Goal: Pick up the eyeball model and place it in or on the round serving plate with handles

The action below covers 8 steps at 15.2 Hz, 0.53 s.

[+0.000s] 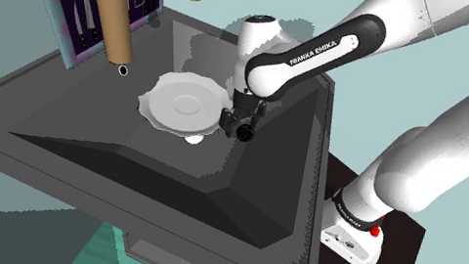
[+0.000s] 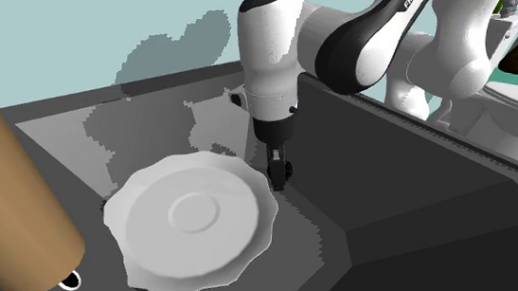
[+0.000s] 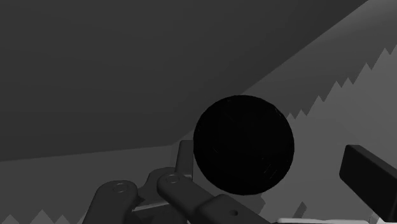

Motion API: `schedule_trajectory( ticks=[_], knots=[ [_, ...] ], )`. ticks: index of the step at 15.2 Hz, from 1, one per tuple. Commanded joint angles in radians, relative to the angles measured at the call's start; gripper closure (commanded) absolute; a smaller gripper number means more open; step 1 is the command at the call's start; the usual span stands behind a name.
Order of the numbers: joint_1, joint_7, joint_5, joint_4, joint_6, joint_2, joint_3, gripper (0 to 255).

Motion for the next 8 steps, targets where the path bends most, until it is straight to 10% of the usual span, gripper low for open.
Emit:
schedule_trajectory(
  ticks=[1, 5, 6, 8],
  knots=[
    [0.0, 0.0, 0.0, -0.001, 0.003, 0.002, 0.0, 0],
    [0.0, 0.0, 0.0, -0.001, 0.003, 0.002, 0.0, 0],
    [0.0, 0.0, 0.0, -0.001, 0.003, 0.002, 0.0, 255],
    [0.0, 0.001, 0.0, -0.001, 0.003, 0.002, 0.0, 255]
  ],
)
